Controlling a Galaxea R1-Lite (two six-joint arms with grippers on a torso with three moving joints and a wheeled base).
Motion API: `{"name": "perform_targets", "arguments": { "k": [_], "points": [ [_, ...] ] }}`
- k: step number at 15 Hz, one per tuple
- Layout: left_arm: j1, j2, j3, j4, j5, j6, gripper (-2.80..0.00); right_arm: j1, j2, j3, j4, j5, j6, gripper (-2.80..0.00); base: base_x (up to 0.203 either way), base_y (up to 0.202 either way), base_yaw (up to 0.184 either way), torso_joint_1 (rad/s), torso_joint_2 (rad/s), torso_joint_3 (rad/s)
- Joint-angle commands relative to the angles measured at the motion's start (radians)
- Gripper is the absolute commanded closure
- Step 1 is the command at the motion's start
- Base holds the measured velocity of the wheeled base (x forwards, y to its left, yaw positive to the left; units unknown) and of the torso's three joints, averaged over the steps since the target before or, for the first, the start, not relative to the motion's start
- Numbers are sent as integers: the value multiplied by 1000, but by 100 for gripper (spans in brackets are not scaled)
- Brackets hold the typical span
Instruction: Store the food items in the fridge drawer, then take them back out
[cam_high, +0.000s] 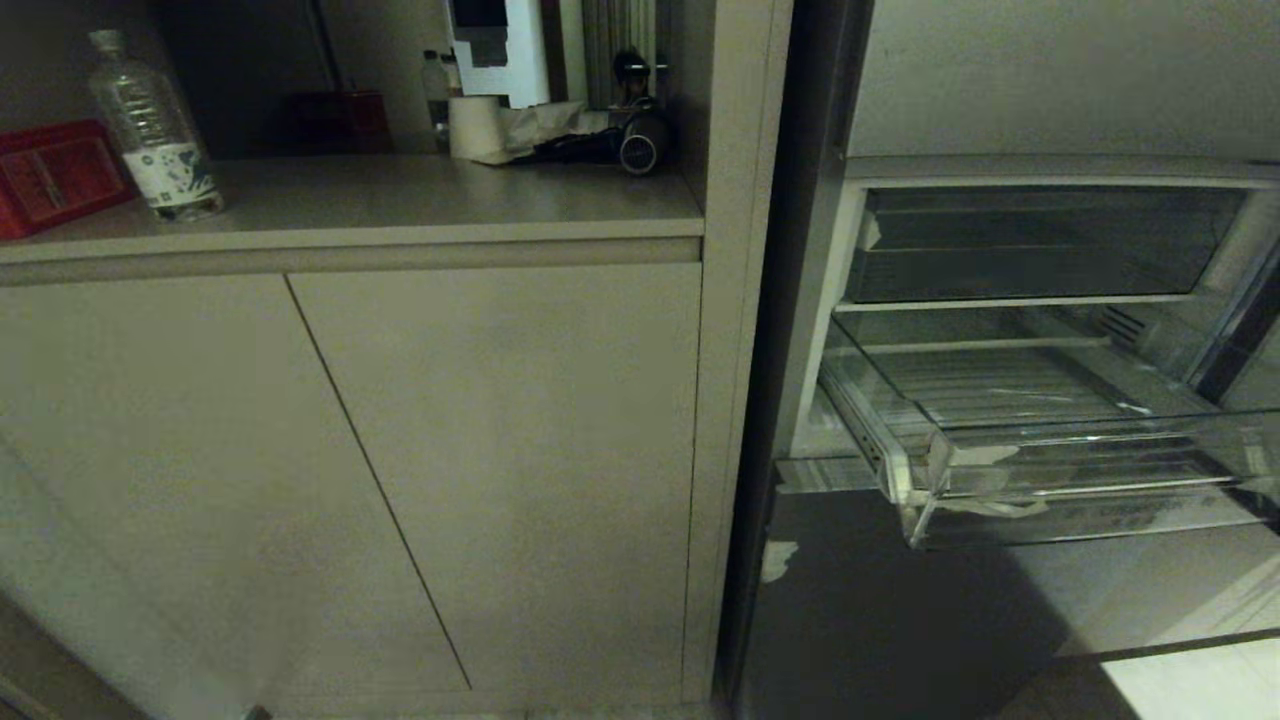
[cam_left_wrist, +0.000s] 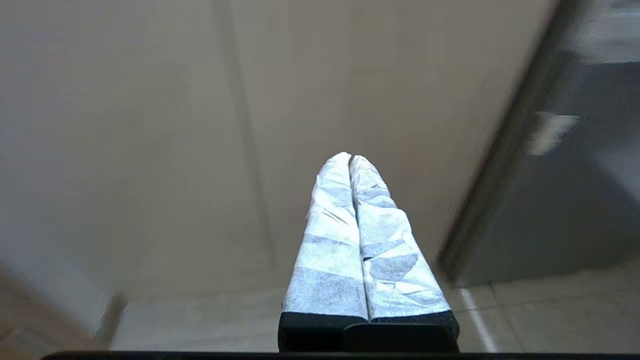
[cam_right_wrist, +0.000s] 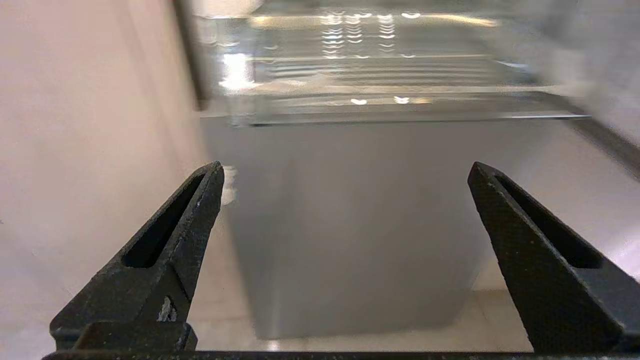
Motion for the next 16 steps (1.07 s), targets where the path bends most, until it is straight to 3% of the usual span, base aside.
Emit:
{"name": "perform_targets", "arguments": {
  "k": [1,12,16],
  "points": [
    [1,1,0,0,0,0,0,0,-1,31,0,0,0,-280,-1,5,-125,6,7,11],
    [1,1,0,0,0,0,0,0,-1,31,0,0,0,-280,-1,7,-175,1,2,3],
    [0,1,0,0,0,0,0,-3,30,-22,1,-17,-34,-280,0,2,-47,2,1,3]
  ]
}}
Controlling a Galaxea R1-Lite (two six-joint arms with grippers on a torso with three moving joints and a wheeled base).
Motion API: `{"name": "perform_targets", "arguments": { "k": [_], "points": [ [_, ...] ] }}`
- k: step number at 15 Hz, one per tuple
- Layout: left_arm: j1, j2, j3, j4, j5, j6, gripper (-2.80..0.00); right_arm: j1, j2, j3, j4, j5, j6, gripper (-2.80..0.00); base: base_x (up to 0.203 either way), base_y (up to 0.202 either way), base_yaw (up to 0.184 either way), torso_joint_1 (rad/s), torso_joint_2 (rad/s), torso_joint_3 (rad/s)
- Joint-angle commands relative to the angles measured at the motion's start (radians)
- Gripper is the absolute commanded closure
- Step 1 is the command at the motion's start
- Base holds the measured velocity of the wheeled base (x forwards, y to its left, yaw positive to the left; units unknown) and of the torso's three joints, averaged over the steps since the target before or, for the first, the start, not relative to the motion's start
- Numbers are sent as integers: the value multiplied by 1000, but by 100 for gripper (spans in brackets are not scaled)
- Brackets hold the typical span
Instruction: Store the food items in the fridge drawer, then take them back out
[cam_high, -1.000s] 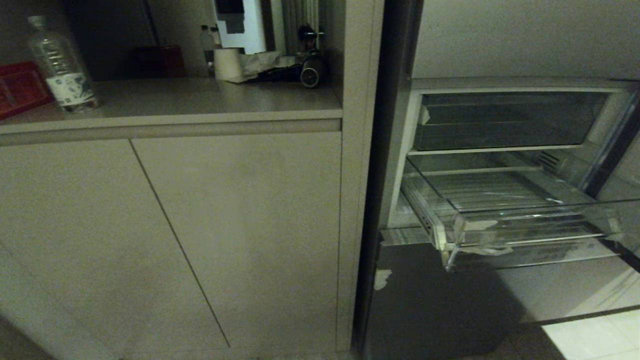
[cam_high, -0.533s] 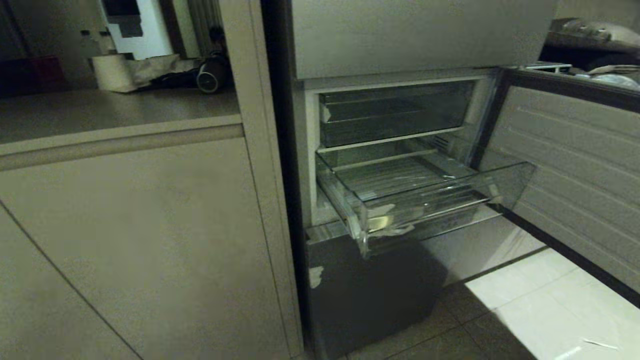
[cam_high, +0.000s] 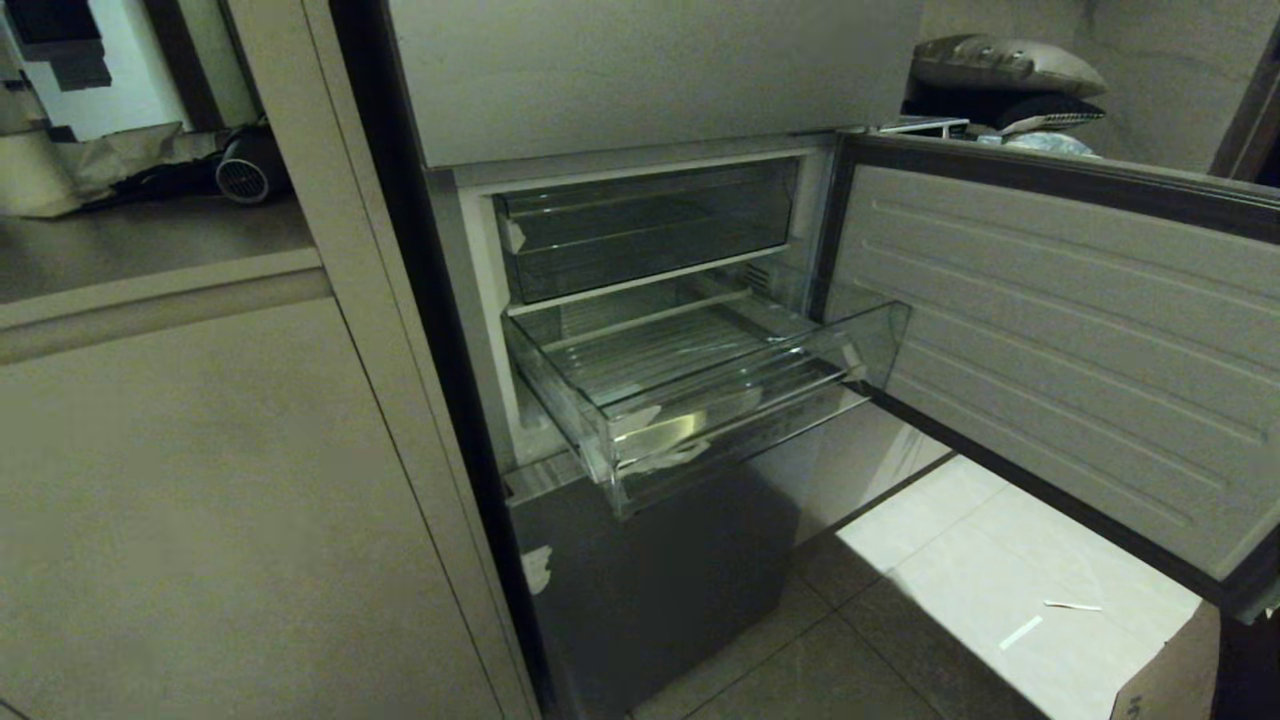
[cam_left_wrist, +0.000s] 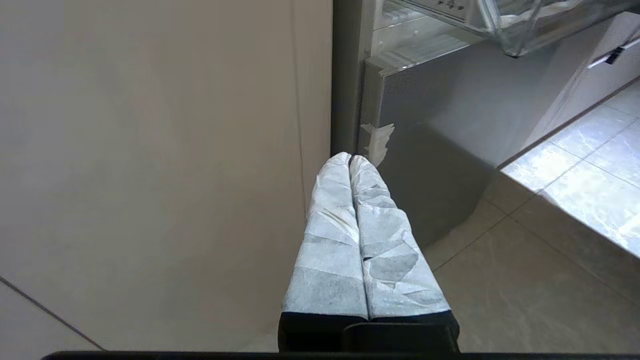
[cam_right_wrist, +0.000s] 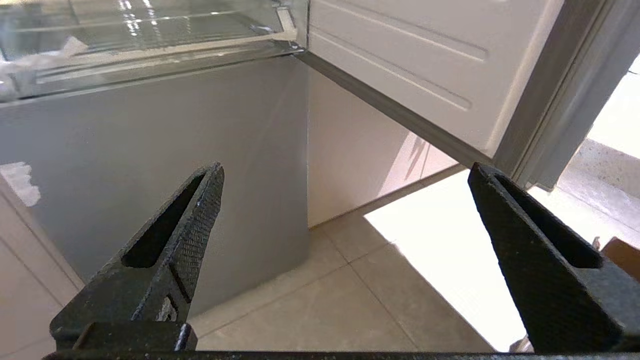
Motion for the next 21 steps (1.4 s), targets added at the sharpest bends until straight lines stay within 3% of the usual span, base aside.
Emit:
{"name": "perform_targets", "arguments": {
  "k": [1,3,4,7,9,12,13,18,21],
  "points": [
    [1,1,0,1,0,0,0,-5,79,-91,3,-38,21,-280,0,0,0,0,0,0],
    [-1,1,0,0,0,0,0,-41,243,-223,13,-90,85,-280,0,0,0,0,0,0],
    [1,1,0,1,0,0,0,-104,331,-280,14,-110,117,-280,0,0,0,0,0,0],
    [-1,1,0,0,0,0,0,-439,522,-396,9,-131,191,-280,0,0,0,0,0,0],
    [-1,1,0,1,0,0,0,-681,587,-420,-22,-60,209,-280,0,0,0,0,0,0],
    [0,1,0,0,0,0,0,-985,649,-437,-53,169,222,-280,0,0,0,0,0,0],
    [1,1,0,1,0,0,0,-1035,677,-435,-64,244,226,0,0,0,0,0,0,0],
    [0,1,0,0,0,0,0,-1189,789,-463,-141,275,231,0,0,0,0,0,0,0],
    [0,1,0,1,0,0,0,-1241,874,-471,-235,276,231,0,0,0,0,0,0,0]
  ]
}}
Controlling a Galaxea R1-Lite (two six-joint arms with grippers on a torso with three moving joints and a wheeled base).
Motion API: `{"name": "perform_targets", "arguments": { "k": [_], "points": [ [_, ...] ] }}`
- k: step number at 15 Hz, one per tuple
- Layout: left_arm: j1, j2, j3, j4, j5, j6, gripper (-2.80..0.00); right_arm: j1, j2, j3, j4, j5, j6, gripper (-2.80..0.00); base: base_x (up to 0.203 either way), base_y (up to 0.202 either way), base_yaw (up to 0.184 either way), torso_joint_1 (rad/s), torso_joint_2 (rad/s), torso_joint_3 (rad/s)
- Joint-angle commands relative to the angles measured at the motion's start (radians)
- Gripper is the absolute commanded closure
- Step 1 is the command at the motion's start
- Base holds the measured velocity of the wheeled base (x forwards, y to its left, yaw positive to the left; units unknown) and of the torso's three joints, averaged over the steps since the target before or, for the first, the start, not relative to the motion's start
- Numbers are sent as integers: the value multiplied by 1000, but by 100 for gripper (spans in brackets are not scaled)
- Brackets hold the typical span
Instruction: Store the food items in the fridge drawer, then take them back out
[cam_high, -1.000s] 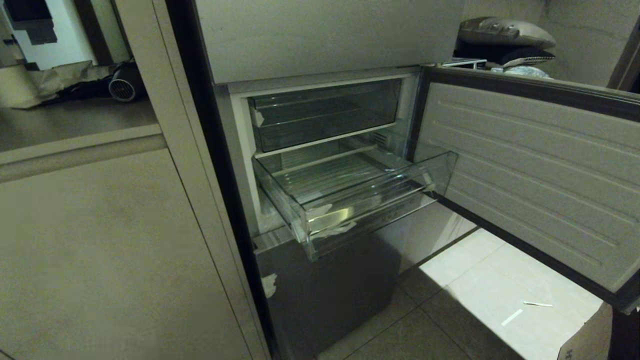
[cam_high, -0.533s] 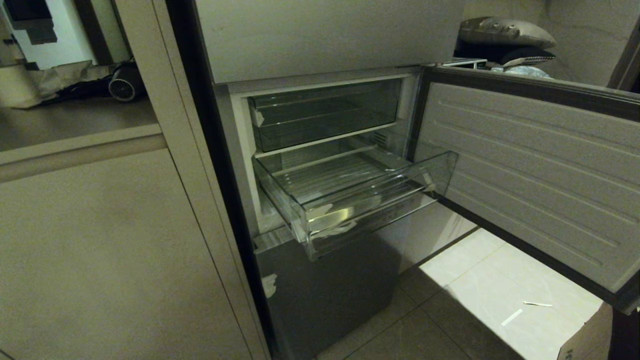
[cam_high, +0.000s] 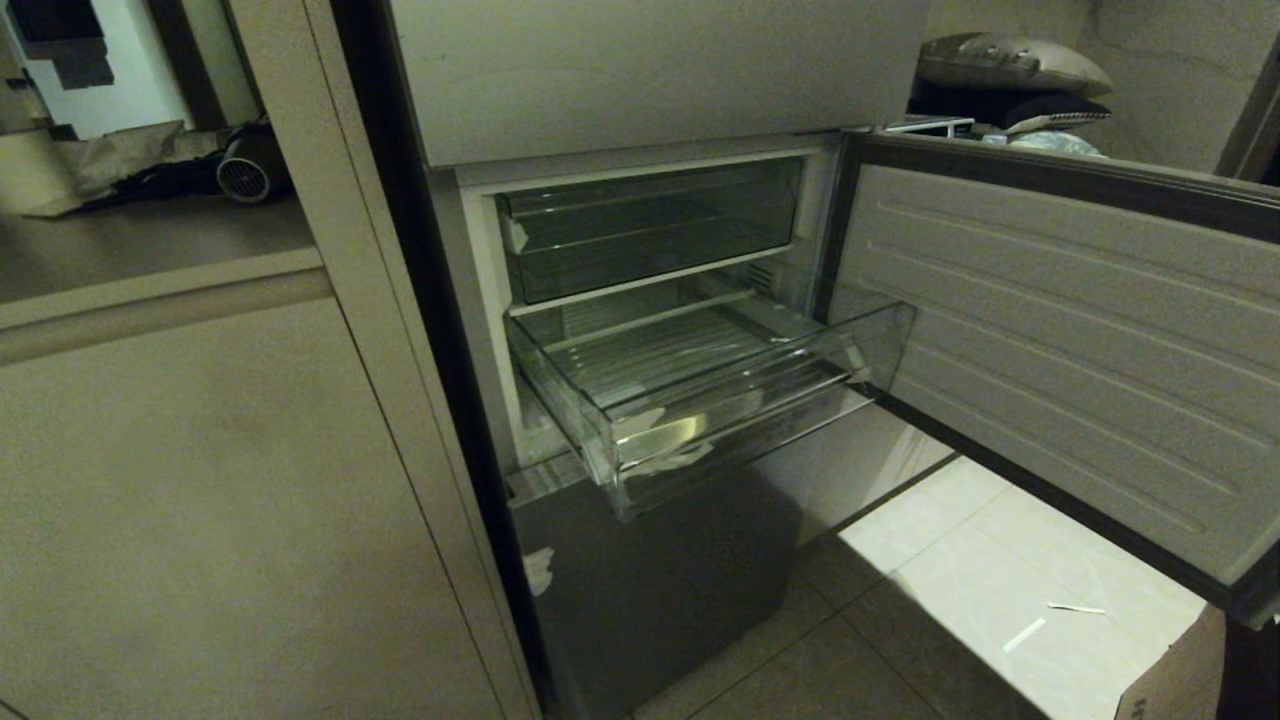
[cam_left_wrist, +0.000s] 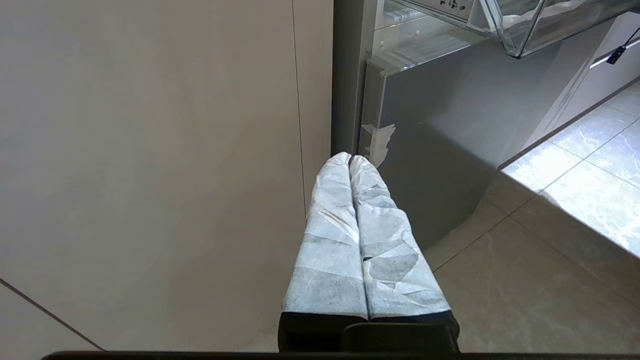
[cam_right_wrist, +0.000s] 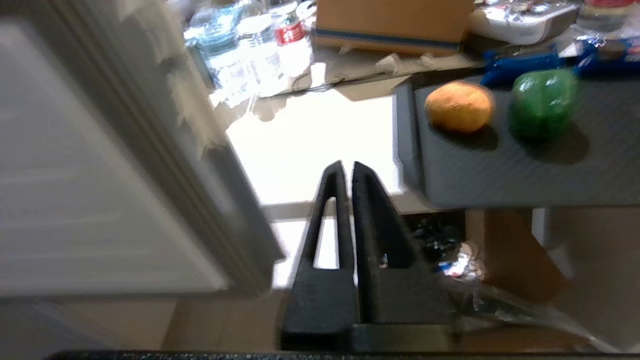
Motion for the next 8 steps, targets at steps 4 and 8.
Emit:
{"name": "perform_targets", "arguments": {
  "k": [4,8],
  "points": [
    [1,1,0,0,0,0,0,-111,257,-45,-90,1,2,-280,0,0,0,0,0,0],
    [0,1,1,1,0,0,0,-162,510,-64,-305,0,-8,-280,0,0,0,0,0,0]
  ]
}}
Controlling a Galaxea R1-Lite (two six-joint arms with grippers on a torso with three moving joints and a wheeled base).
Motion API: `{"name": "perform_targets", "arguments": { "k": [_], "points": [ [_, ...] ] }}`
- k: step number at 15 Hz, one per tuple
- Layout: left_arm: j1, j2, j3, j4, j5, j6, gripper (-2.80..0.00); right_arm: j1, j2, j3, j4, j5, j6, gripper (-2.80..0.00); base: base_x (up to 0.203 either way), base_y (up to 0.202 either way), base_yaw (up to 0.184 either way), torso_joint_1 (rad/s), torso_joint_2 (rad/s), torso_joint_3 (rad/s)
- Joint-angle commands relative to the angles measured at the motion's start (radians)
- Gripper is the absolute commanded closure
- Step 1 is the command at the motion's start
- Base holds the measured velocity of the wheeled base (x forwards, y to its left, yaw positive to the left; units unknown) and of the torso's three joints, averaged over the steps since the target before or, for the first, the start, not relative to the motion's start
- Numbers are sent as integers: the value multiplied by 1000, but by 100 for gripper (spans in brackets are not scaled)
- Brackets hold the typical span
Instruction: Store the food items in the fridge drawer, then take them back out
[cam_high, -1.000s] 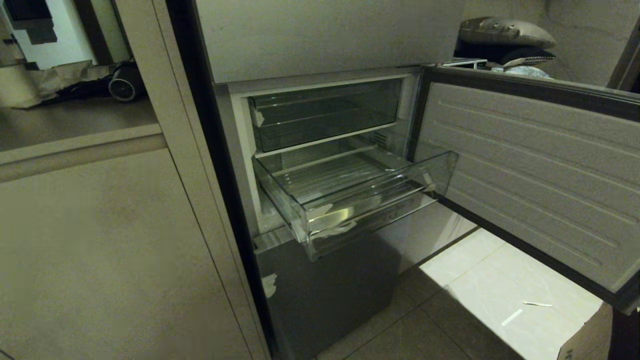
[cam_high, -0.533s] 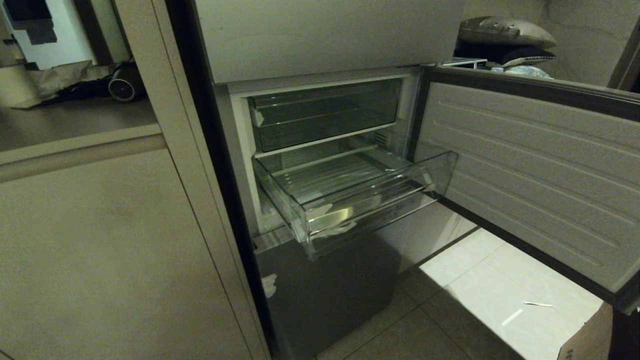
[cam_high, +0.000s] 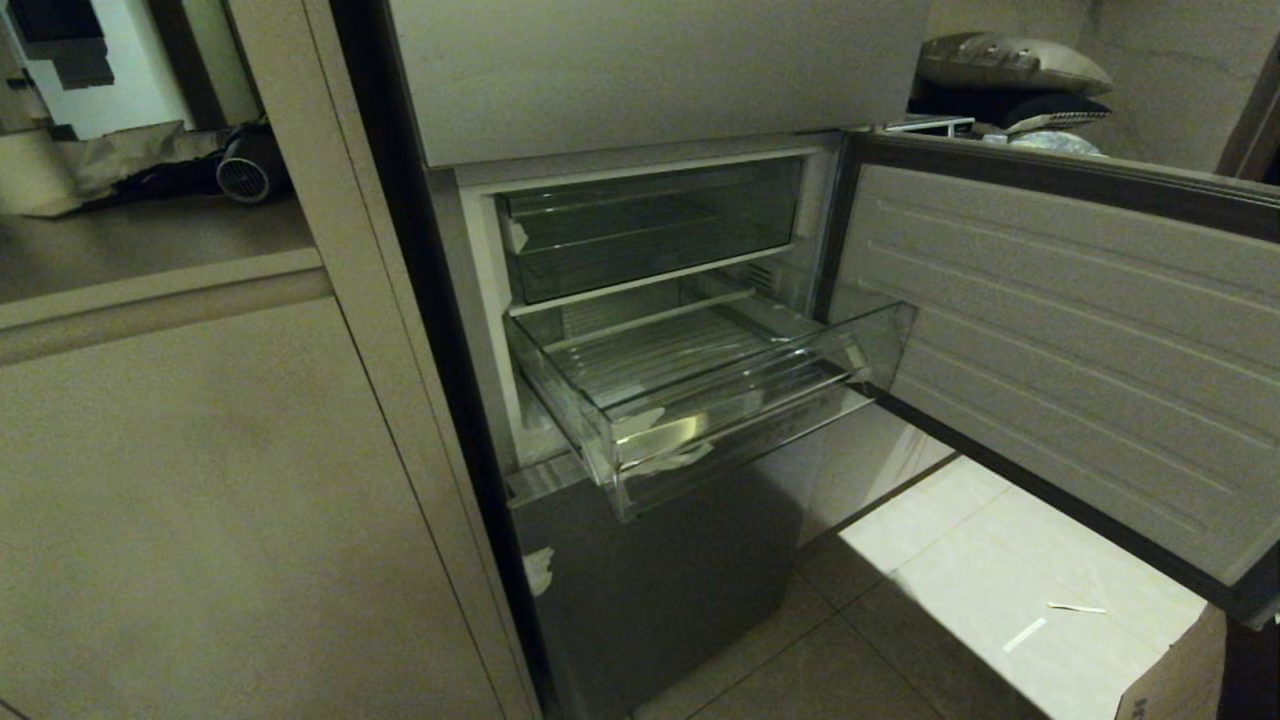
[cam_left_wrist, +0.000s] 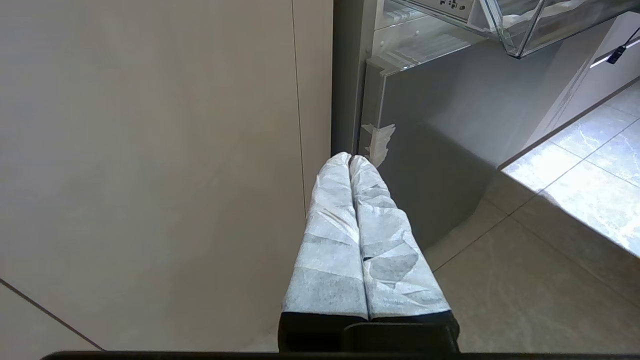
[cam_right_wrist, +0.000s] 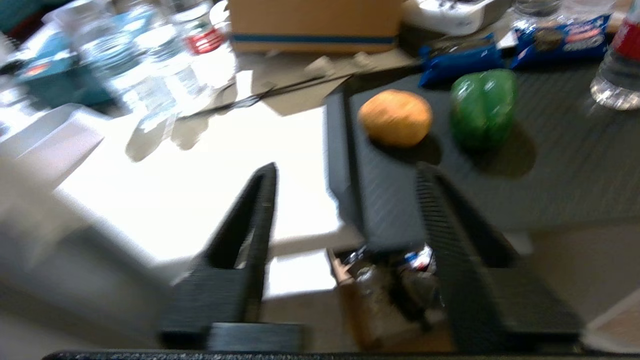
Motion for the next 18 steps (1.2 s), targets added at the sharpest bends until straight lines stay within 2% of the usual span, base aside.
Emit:
{"name": "perform_targets", "arguments": {
  "k": [1,4,10,13,14,18],
  "points": [
    [1,1,0,-1,0,0,0,-28,221,-19,-125,0,-2,-280,0,0,0,0,0,0],
    [-1,1,1,-1,0,0,0,-91,407,-132,-192,0,-10,-280,0,0,0,0,0,0],
    [1,1,0,0,0,0,0,-235,747,-411,-236,1,-110,-280,0,0,0,0,0,0],
    [-1,1,1,0,0,0,0,-253,873,-506,-278,26,-133,-280,0,0,0,0,0,0],
    [0,1,0,0,0,0,0,-254,891,-511,-284,59,-143,-280,0,0,0,0,0,0],
    [0,1,0,-1,0,0,0,-234,935,-514,-306,105,-152,-280,0,0,0,0,0,0]
  ]
}}
